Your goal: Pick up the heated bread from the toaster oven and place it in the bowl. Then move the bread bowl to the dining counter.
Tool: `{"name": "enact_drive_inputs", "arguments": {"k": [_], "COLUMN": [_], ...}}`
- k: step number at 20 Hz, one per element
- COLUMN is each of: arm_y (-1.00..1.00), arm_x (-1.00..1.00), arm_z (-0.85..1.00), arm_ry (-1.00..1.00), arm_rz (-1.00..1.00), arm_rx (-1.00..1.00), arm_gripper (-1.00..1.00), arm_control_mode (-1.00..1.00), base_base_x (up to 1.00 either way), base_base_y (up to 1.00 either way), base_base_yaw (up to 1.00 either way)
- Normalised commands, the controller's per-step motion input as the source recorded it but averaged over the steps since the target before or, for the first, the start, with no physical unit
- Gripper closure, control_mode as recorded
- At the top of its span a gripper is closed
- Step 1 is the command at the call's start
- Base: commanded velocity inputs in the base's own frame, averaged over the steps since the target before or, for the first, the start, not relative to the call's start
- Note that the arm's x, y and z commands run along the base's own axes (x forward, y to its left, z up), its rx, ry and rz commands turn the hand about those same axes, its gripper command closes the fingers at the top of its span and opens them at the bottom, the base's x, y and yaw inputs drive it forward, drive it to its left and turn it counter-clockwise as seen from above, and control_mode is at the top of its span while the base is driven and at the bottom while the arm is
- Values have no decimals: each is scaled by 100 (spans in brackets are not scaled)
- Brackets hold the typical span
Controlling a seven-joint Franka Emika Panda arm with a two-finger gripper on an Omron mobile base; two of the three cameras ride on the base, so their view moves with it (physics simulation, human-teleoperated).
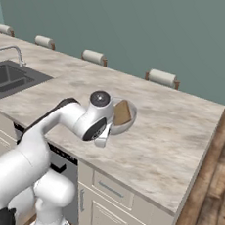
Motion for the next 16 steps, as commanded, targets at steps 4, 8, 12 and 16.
{"name": "enact_drive_inputs", "arguments": {"k": [4,8,12,16], "arm_y": [23,0,6,3], "arm_x": [100,41,9,33], "arm_z": [-19,-7,-15,-57], "arm_ry": [24,11,0,-1], "arm_rz": [10,16,3,5], "arm_rx": [0,0,0,0], "arm_gripper": [100,100,100,100], "arm_control_mode": [-100,-100,-100,-100], "base_base_x": [0,0,0,0], "base_base_y": [0,0,0,0], "base_base_yaw": [0,0,0,0]}}
